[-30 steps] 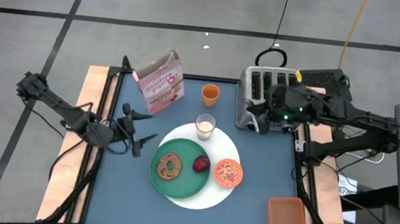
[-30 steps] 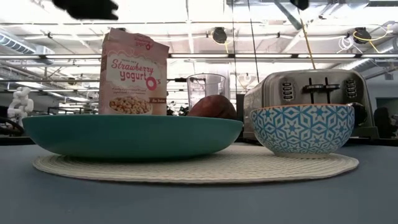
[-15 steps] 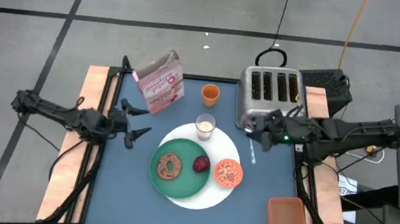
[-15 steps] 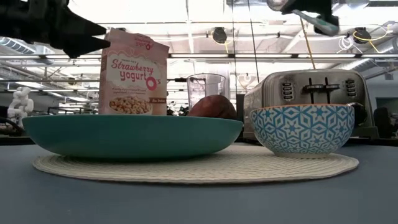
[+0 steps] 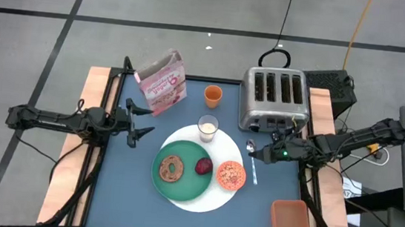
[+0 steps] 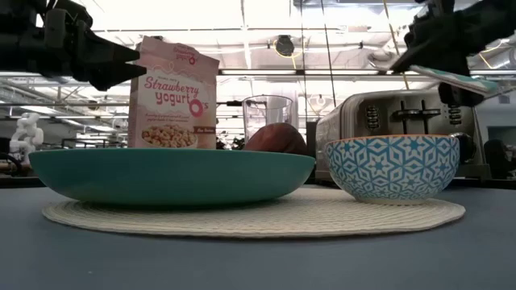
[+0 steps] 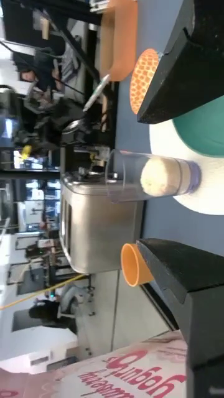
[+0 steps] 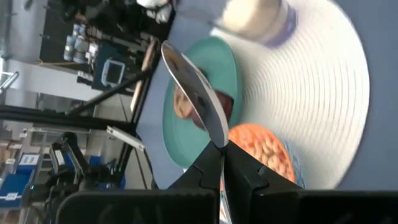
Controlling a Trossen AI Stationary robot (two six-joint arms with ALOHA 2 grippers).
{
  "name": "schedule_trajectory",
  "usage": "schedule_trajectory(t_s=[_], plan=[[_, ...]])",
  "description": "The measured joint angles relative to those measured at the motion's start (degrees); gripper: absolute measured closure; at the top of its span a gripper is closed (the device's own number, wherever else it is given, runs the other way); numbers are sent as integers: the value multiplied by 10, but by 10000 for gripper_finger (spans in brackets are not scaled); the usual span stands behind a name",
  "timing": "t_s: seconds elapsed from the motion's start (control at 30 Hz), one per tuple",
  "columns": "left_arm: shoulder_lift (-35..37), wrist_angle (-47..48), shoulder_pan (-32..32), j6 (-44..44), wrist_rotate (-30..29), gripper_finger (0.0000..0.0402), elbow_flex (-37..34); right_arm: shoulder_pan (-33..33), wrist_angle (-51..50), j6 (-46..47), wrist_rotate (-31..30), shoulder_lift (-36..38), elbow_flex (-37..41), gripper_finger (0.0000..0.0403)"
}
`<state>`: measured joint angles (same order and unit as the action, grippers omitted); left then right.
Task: Arrange a breakfast setting
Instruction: Put the spoon beside the orange bowl
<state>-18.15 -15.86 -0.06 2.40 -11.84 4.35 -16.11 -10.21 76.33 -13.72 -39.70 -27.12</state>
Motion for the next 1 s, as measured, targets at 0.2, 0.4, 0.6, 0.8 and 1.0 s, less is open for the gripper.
schedule_trajectory(t_s=[0.2, 0.4, 0.6, 0.8, 1.0], plan=[[19, -28, 40, -11, 29, 80, -37, -35, 1, 28, -1, 0, 21, 402], [47, -7, 75, -9, 70, 80, -38, -63, 2, 55, -33, -2, 35, 402], [57, 21, 103, -10, 123, 80, -38, -77, 2, 108, -44, -2, 71, 402], [57, 24, 111, -1, 134, 80, -38, -77, 28, 157, -44, -2, 122, 402], [57, 24, 111, 2, 135, 80, -38, -77, 73, 168, -45, -2, 161, 402]])
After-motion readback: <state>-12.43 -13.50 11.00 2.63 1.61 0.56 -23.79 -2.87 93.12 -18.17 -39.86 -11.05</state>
